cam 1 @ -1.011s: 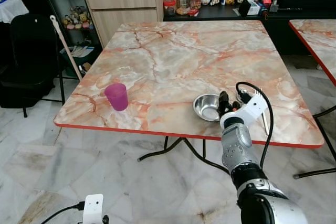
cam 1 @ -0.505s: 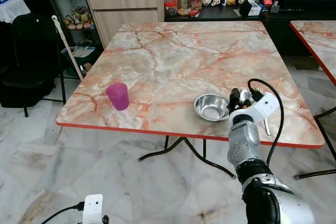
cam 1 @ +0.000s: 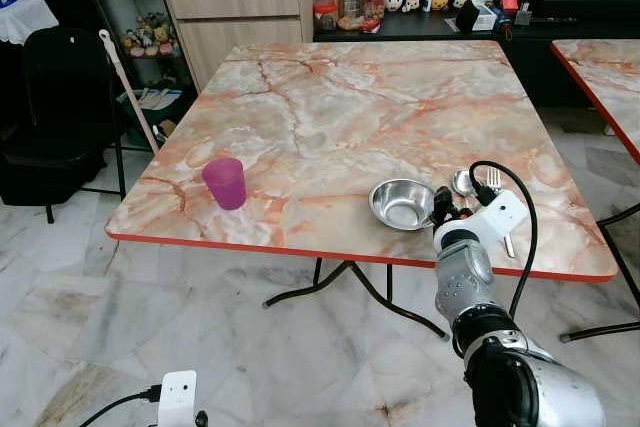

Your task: Setting the table

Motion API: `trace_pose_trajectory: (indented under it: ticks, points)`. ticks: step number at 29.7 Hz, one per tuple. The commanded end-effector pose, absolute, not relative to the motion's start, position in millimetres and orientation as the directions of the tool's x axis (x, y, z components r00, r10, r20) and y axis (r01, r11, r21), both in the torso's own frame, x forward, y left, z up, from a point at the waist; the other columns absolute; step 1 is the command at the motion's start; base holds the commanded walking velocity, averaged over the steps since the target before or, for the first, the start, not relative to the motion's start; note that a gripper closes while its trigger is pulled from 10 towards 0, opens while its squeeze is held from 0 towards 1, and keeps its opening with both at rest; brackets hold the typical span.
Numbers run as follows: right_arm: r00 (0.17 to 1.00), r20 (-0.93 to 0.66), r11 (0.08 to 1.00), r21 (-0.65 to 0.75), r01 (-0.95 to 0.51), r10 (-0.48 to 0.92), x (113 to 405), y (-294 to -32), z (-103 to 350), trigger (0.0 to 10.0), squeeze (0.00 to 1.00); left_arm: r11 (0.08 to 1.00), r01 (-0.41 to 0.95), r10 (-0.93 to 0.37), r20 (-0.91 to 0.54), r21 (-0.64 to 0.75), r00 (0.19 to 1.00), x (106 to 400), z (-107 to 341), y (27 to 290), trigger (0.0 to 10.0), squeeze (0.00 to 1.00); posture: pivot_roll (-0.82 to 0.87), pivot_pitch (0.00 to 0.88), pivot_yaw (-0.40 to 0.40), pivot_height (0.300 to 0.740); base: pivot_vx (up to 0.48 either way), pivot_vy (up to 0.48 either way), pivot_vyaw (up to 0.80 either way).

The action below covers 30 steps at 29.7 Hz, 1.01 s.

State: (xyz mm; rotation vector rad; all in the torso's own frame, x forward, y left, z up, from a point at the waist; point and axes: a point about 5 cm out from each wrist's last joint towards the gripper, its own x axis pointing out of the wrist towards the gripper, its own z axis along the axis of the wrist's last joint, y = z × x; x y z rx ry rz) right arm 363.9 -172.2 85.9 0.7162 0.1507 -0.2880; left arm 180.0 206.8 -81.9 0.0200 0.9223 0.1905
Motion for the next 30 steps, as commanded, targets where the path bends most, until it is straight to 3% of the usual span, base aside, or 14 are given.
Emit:
trace_pose_trajectory:
  ticks: [1, 22, 23, 24, 30]
  points:
    - [0.952, -0.244, 0.712, 0.633, 0.303, -0.188, 366.9, -165.5, 88.3, 10.0, 0.0, 0.981, -0.16, 0.182, -0.796, 0.108, 0.577, 178.8, -82.5, 208.4, 10.0, 0.0, 0.04, 0.0, 0.051, 0.74, 0.0, 0.0, 0.0]
    - [0.941, -0.288, 0.727, 0.606, 0.321, -0.175, 367.3, -162.6, 85.2, 9.8, 0.0, 0.982, -0.149, 0.181, -0.799, 0.116, 0.573, 179.9, -82.3, 207.4, 10.0, 0.0, 0.04, 0.0, 0.048, 0.74, 0.0, 0.0, 0.0]
    - [0.94, -0.29, 0.73, 0.601, 0.325, -0.18, 367.3, -163.0, 85.3, 4.0, 0.0, 0.982, -0.149, 0.181, -0.8, 0.116, 0.573, 179.9, -82.4, 207.3, 10.0, 0.0, 0.04, 0.0, 0.048, 0.74, 0.0, 0.0, 0.0]
    - [0.938, -0.292, 0.731, 0.597, 0.329, -0.184, 367.3, -163.3, 85.4, 0.0, 0.0, 0.982, -0.148, 0.181, -0.8, 0.116, 0.571, 179.7, -82.5, 207.2, 10.0, 0.0, 0.04, 0.0, 0.047, 0.74, 0.0, 0.0, 0.0]
    - [0.938, -0.294, 0.73, 0.598, 0.331, -0.184, 367.6, -163.5, 85.5, 0.0, 0.0, 0.982, -0.148, 0.181, -0.802, 0.117, 0.57, 179.4, -82.7, 207.0, 10.0, 0.0, 0.04, 0.0, 0.046, 0.74, 0.0, 0.0, 0.0]
